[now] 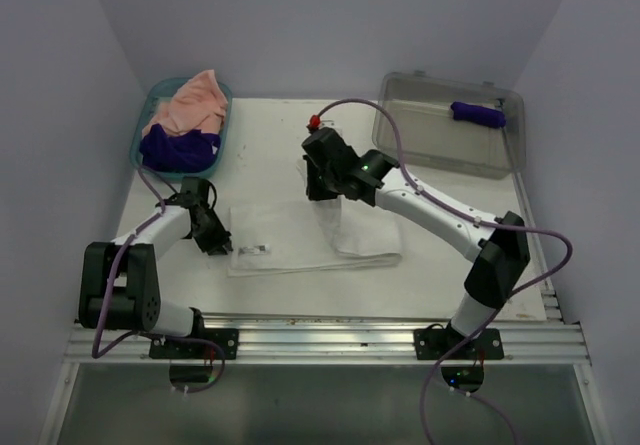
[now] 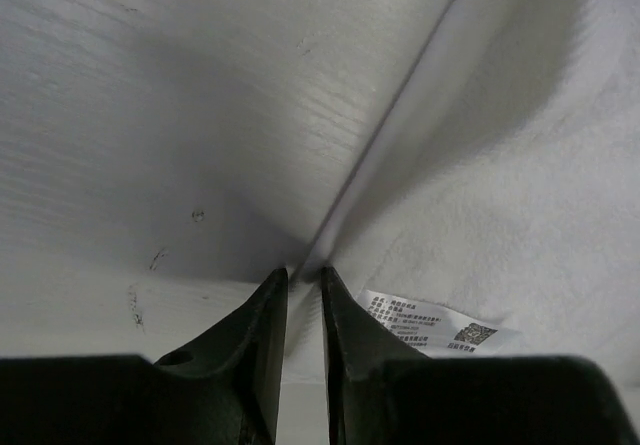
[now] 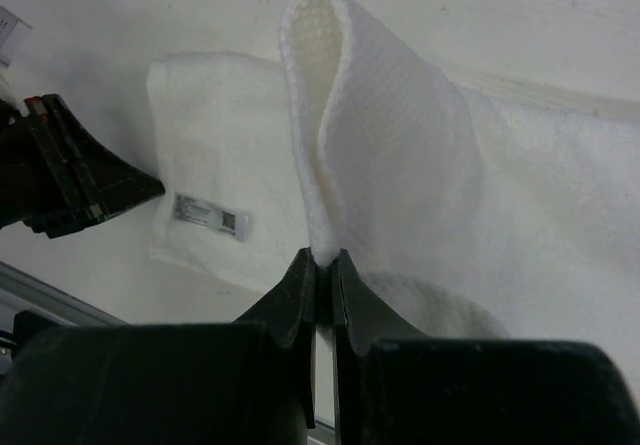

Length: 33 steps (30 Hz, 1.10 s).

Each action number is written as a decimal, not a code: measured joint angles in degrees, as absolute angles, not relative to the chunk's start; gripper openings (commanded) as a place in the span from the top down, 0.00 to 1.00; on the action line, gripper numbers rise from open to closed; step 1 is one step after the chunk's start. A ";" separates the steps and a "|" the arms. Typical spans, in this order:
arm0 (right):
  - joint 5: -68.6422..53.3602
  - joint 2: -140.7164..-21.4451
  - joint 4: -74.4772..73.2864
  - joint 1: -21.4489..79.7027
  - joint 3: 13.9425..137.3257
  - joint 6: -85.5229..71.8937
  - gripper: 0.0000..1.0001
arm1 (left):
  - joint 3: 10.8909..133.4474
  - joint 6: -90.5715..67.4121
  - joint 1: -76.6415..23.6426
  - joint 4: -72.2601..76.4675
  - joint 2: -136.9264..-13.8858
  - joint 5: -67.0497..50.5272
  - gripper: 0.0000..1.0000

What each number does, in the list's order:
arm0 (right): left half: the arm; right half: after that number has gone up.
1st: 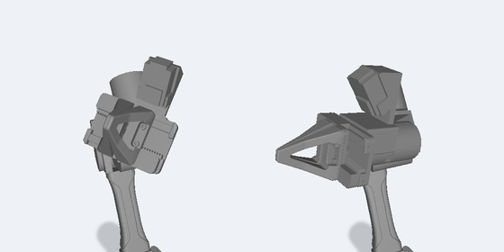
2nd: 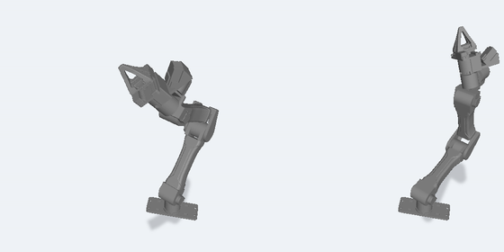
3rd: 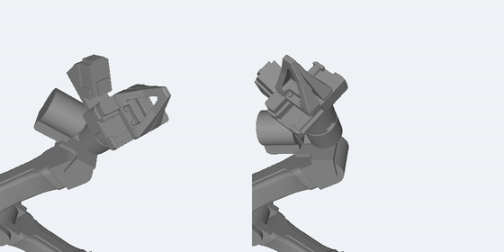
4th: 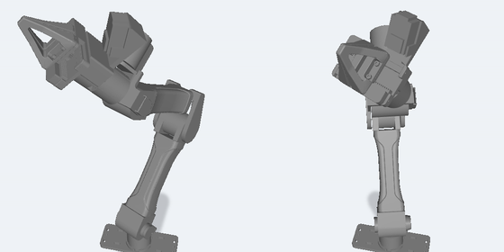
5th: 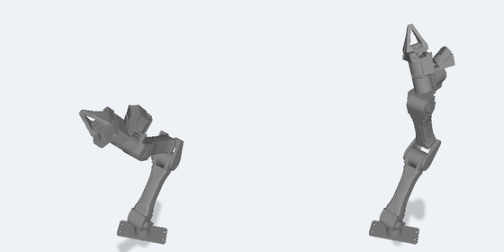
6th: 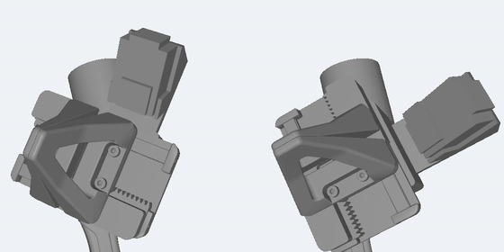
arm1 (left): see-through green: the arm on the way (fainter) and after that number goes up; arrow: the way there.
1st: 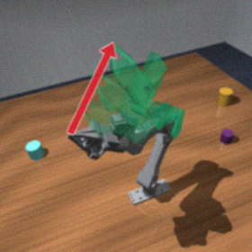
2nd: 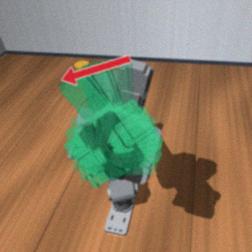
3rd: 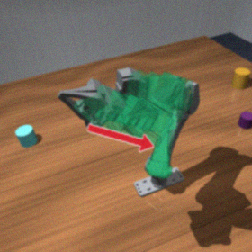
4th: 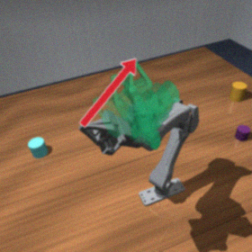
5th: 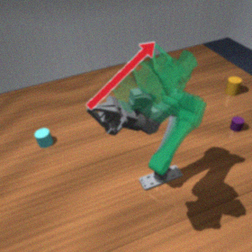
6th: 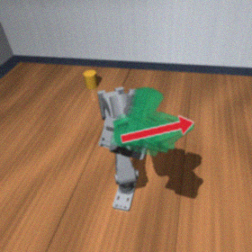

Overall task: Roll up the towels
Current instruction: Fold the towel

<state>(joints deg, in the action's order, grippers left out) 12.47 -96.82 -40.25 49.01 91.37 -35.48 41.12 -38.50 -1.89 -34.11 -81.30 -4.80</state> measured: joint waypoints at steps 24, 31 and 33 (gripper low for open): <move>15.59 -123.24 -40.95 59.37 113.27 -38.41 1.00 | 37.58 -38.48 -1.52 -26.81 -80.97 -10.74 0.83; 15.49 -125.73 -41.47 59.37 118.02 -38.52 1.00 | 37.58 -38.48 -1.52 -26.79 -80.97 -10.76 0.84; 15.38 -126.96 -41.32 59.42 118.76 -38.65 1.00 | 37.58 -38.48 -1.52 -26.79 -80.97 -10.76 0.84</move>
<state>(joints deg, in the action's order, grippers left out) 15.38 -126.96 -41.32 59.42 118.76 -38.65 37.58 -38.48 -1.52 -26.79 -80.97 -10.76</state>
